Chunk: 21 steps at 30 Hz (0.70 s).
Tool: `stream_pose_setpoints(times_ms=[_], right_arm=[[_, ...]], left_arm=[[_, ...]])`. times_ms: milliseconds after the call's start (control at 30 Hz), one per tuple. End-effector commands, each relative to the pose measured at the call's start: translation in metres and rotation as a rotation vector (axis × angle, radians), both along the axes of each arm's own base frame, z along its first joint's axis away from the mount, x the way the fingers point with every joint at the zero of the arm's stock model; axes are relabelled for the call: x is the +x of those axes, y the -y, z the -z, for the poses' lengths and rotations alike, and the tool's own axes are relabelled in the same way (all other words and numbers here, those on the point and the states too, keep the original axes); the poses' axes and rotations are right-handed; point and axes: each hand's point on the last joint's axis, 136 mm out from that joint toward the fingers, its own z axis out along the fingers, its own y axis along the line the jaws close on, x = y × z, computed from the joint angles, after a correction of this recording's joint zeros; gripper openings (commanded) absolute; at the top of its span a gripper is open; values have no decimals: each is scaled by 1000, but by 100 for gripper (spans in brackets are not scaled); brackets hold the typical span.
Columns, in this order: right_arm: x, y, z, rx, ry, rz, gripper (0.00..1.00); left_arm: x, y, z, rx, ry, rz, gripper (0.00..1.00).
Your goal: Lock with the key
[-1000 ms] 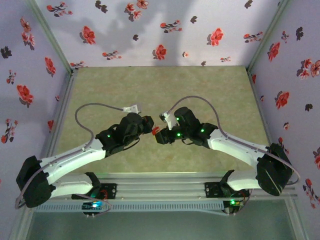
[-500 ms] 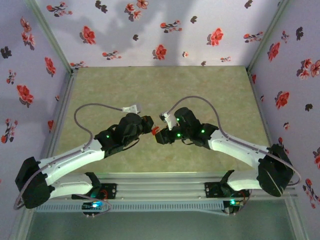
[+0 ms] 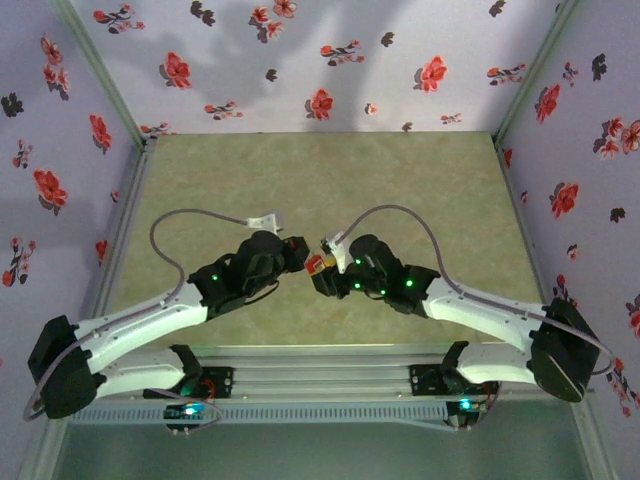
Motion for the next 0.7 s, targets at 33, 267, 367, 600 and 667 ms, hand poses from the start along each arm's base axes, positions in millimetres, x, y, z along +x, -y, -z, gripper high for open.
stream_pose_setpoints(times_ms=[33, 267, 367, 600, 667], right_arm=[[38, 22, -14, 12, 153, 191, 0], [34, 19, -21, 51, 185, 158, 0], [33, 19, -21, 51, 189, 153, 0], [33, 21, -23, 49, 189, 158, 0], [34, 22, -24, 49, 196, 166, 0]], left_arm=[[-18, 1, -14, -18, 75, 85, 0], [-40, 13, -22, -18, 207, 237, 0], [-46, 16, -19, 4, 211, 271, 0], [-45, 13, -10, 45, 188, 266, 0], [-46, 13, -10, 43, 186, 268, 0]])
